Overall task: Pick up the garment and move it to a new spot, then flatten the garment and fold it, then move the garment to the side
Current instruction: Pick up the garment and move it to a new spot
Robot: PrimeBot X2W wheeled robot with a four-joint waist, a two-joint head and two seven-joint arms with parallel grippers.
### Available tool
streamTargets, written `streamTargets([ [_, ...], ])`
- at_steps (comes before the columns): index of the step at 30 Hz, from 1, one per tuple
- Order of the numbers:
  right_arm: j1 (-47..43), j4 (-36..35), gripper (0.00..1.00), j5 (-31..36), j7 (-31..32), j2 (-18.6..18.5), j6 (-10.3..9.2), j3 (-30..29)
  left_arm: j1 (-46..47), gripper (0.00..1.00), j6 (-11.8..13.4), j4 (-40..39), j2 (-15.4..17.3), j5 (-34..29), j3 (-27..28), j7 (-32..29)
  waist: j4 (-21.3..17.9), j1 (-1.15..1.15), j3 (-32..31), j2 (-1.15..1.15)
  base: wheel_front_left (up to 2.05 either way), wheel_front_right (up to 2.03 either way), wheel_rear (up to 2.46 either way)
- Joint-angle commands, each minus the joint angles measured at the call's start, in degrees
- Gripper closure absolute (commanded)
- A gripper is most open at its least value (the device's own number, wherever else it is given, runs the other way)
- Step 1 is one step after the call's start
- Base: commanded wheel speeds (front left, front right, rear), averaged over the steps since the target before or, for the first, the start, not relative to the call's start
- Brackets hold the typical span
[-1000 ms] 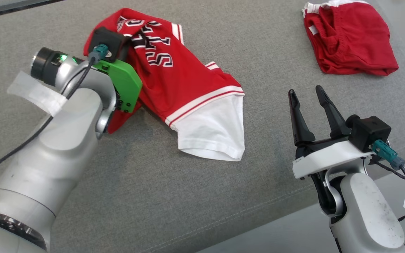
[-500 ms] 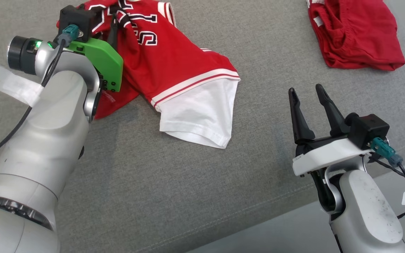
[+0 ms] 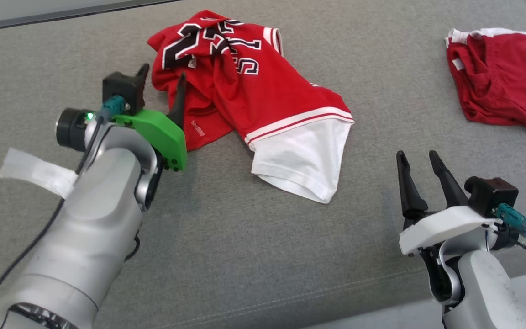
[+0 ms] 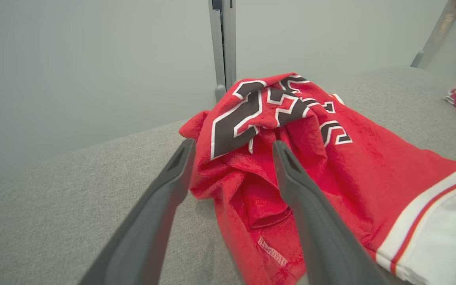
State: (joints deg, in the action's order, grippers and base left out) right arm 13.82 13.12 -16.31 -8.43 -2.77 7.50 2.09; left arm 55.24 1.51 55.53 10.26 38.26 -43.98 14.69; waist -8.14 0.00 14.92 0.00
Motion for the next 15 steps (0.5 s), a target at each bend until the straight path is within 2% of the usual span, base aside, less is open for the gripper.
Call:
streamTargets([
  [1,-1.05,0.6,0.0,-0.86,0.44,-0.23,-0.03,-0.33,-2.26,0.0,0.26,-1.37,0.36,0.16,0.29,0.3,3.81,0.0,-3.1,0.0,0.0,0.0,0.0],
  [5,-1.56,2.53,0.0,-4.05,1.95,-0.19,-0.03,0.16,-8.83,0.0,2.03,-8.54,1.72,0.68,1.65,0.5,6.18,0.0,-3.97,0.0,0.0,0.0,0.0],
  [15,1.5,11.35,0.0,-12.32,2.13,-0.2,-0.03,1.9,-28.73,0.0,10.08,-31.95,6.0,1.52,5.79,0.45,10.54,0.0,-4.15,0.0,0.0,0.0,0.0],
])
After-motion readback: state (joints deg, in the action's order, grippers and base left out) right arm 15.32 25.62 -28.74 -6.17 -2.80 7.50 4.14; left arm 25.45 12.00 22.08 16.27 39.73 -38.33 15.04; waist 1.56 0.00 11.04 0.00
